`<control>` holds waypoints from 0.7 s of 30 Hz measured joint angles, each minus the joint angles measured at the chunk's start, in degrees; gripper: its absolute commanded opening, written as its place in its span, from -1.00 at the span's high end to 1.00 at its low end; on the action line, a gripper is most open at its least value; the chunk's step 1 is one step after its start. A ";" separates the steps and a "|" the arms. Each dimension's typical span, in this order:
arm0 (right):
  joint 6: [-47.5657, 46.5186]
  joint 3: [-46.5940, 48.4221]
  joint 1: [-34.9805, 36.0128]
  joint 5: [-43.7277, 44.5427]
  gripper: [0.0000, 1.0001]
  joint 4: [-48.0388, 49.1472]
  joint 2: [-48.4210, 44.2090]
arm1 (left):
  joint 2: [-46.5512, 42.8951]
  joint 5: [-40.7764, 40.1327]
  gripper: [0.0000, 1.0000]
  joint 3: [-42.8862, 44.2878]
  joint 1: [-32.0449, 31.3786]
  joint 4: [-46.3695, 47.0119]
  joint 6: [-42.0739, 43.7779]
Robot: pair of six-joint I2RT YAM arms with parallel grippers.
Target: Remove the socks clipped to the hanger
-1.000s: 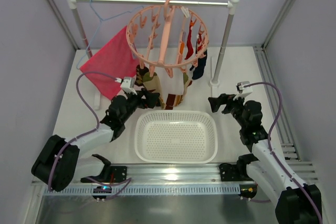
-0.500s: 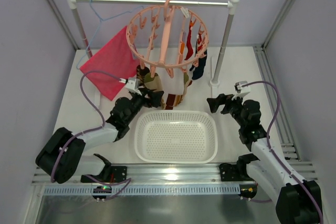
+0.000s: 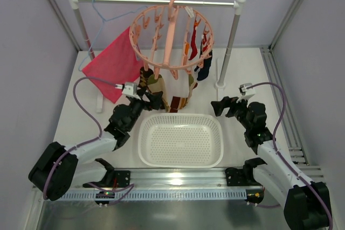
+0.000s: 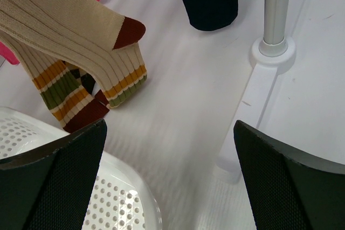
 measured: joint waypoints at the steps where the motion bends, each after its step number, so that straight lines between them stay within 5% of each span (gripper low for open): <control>1: 0.00 0.00 0.07 0.00 -0.99 0.11 0.00 | 0.00 -0.04 -0.80 0.00 -0.04 0.07 0.26; 18: -0.02 0.00 0.85 0.02 -0.99 0.22 -0.07 | 10.56 1.01 -0.45 1.11 -0.09 10.29 4.00; 21: -0.02 0.00 1.25 0.02 -0.99 0.28 0.44 | 10.64 1.64 -0.25 1.11 -0.09 12.39 4.11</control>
